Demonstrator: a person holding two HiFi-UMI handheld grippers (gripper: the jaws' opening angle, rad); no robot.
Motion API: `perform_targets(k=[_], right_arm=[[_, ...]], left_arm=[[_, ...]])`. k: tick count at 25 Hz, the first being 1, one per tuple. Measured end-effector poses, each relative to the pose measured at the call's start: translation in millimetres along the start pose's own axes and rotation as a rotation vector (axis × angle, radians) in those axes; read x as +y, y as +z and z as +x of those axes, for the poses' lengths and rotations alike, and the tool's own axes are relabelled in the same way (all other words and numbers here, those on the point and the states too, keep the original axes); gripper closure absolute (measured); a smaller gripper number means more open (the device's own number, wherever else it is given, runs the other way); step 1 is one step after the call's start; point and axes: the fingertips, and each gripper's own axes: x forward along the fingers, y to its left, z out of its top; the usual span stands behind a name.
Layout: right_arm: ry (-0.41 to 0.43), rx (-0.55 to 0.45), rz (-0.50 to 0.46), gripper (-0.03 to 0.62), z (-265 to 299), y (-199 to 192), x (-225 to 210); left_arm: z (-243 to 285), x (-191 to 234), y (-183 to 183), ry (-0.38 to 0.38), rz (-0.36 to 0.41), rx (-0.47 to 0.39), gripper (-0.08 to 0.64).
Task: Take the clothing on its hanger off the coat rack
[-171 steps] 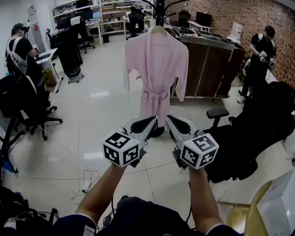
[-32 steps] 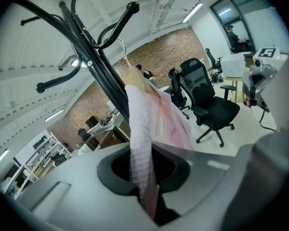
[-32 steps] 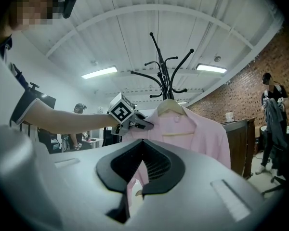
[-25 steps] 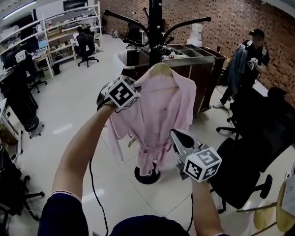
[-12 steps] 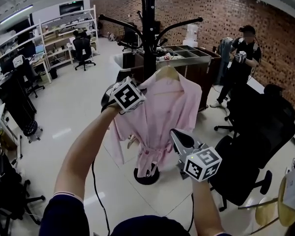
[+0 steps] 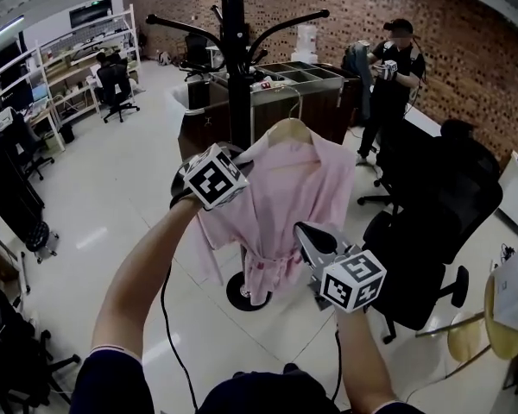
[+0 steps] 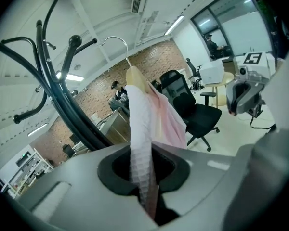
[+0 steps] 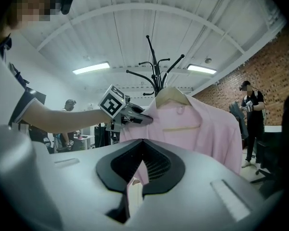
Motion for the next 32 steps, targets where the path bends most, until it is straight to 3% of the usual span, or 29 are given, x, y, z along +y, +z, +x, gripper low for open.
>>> perform_targets(k=[14, 25, 32], right_arm=[[-0.244, 0.041, 0.059, 0.591, -89.6, -37.1, 1.6], [-0.44, 0.006, 0.081, 0.591, -201.6, -39.0, -46.5], [-0.538, -0.01, 0.092, 0.591, -262.2, -39.6, -89.5]], left_arm=[[20.5, -110.8, 58.2, -0.218, 0.122, -0.116, 0.518], [67.4, -203.5, 162.5, -0.35, 0.201, -0.213, 0.518], [101.4, -230.9, 236.7, -0.378, 0.222, -0.267, 0.518]])
